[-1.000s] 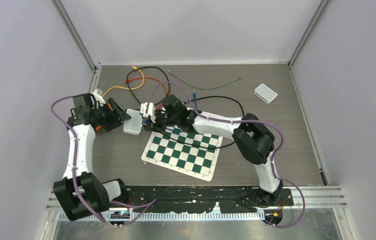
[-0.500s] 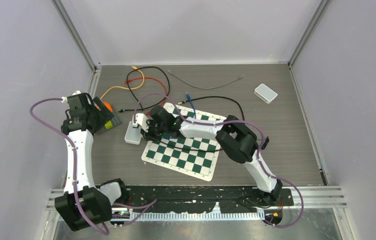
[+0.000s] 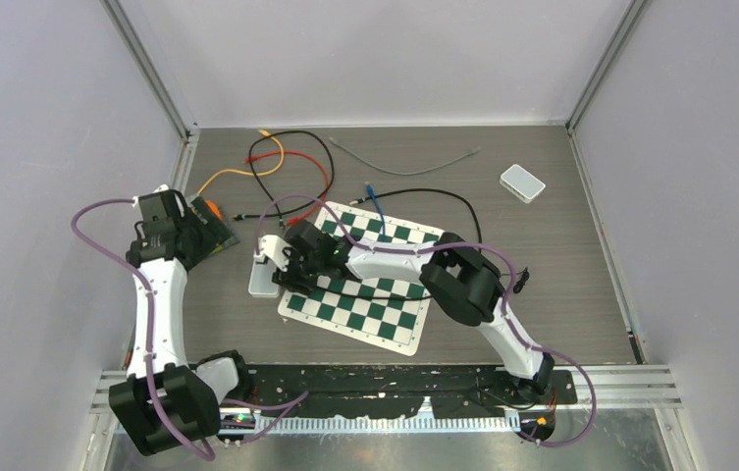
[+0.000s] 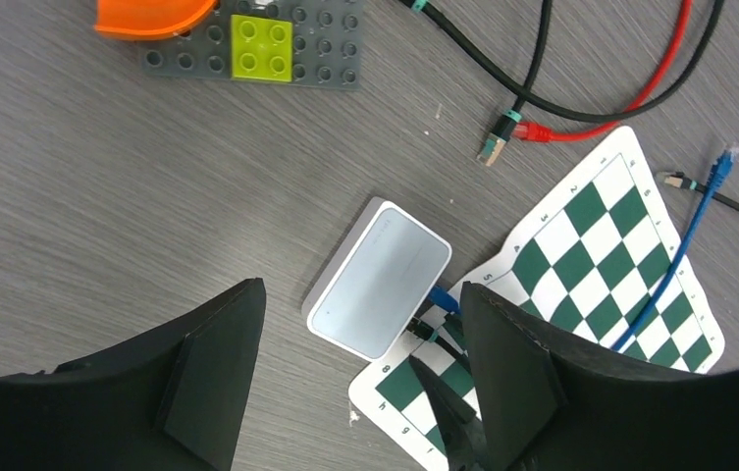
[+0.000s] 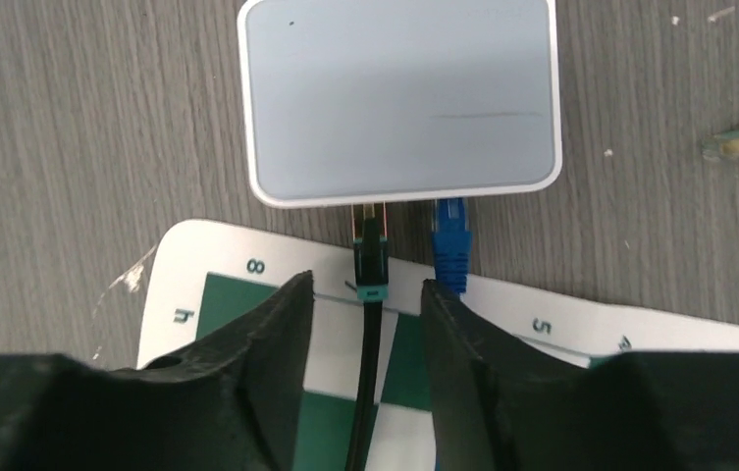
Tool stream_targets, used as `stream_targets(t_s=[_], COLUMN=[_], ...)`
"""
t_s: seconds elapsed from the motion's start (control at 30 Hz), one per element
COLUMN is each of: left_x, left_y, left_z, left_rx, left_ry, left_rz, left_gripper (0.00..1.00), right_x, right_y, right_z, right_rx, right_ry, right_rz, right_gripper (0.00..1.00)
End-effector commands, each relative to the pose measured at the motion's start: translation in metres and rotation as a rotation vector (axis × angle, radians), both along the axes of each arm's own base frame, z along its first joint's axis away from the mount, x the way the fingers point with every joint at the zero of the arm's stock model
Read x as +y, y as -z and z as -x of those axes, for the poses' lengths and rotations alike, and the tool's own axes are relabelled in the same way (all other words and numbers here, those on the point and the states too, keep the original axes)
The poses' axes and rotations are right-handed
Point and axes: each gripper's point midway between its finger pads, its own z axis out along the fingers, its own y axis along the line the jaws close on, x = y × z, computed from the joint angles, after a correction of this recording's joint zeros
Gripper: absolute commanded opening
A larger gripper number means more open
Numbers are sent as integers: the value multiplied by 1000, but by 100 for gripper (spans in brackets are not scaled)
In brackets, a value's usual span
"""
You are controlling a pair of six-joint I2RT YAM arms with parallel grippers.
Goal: Insert the plug into the switch port
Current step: Place the switch port at the center of the board, then pick up the connector from the center of the board.
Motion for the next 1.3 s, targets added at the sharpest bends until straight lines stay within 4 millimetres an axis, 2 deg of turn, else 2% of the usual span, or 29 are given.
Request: stream_targets(t_s=[0.0, 0.07, 0.1, 0.13, 0.17, 0.2, 0.23, 0.27, 0.3, 0.33, 0.37, 0.4, 0.43, 0.47, 0.5, 0.53, 0.57, 0.6, 0.63, 0.67, 0.77, 0.97, 1.07, 1.13, 1.27], left_x=[-14, -17, -18, -22, -24, -27, -31, -37, -44, -52, -58, -63, -64, -64, -67, -72, -79, -88, -98, -103, -110, -85, -65, -59, -59], left_y=[-8, -5, -4, -4, -4, -4, -5, -6, -9, -10, -11, -17, -16, -14, -13, -11, -10, -8, -9, -4, -4, -16, -26, -33, -34], left_z=[-16, -18, -17, -18, -19, -20, -23, -28, -34, -41, -48, -57, -65, -72, -80, -88, -97, -106, -115, -124, -151, -208, -231, -249, -277], left_rx=[-68, -41, -28, -22, -19, -16, -20, -27, -38, -39, -29, -29, -14, 3, 8, 6, -8, -30, -56, -50, -39, 33, 42, 3, -115], left_ry=[118, 144, 162, 184, 199, 219, 237, 265, 295, 333, 358, 387, 410, 432, 453, 476, 507, 549, 591, 615, 666, 448, 261, 166, 13], left_rz=[5, -42, -66, -88, -109, -125, -142, -155, -167, -178, -209, -256, -306, -347, -346, -335, -319, -292, -269, -265, -279, -335, -366, -308, -95], left_gripper=[74, 74, 74, 74, 74, 73, 73, 73, 72, 72, 72, 71, 71, 71, 71, 71, 70, 69, 68, 68, 67, 67, 69, 71, 70], right_x=[3, -11, -20, -27, -36, -45, -54, -66, -76, -92, -102, -117, -126, -140, -147, -160, -165, -178, -184, -195, -215, -242, -249, -250, -249], right_y=[-110, -152, -153, -181, -187, -215, -219, -245, -244, -267, -261, -282, -273, -293, -284, -298, -295, -310, -304, -314, -312, -290, -288, -294, -304], right_z=[-7, -5, -7, -5, -5, -2, -2, 2, 2, 3, 6, 12, 17, 25, 29, 36, 38, 42, 42, 45, 49, 44, 44, 45, 47], right_rx=[-40, -54, -57, -53, -55, -43, -43, -42, -41, -34, -21, -34, -25, -36, -32, -45, -56, -77, -89, -109, -166, -249, -261, -264, -270], right_ry=[83, 138, 181, 220, 261, 299, 335, 369, 409, 476, 502, 513, 517, 514, 517, 515, 514, 522, 529, 539, 542, 592, 600, 596, 579], right_rz=[-181, -250, -244, -299, -307, -370, -378, -434, -432, -490, -484, -533, -524, -580, -593, -643, -673, -723, -724, -756, -747, -613, -605, -615, -620], right_gripper=[53, 54, 54, 53, 53, 53, 53, 52, 52, 52, 53, 53, 53, 53, 53, 53, 53, 53, 53, 53, 54, 54, 55, 55, 55])
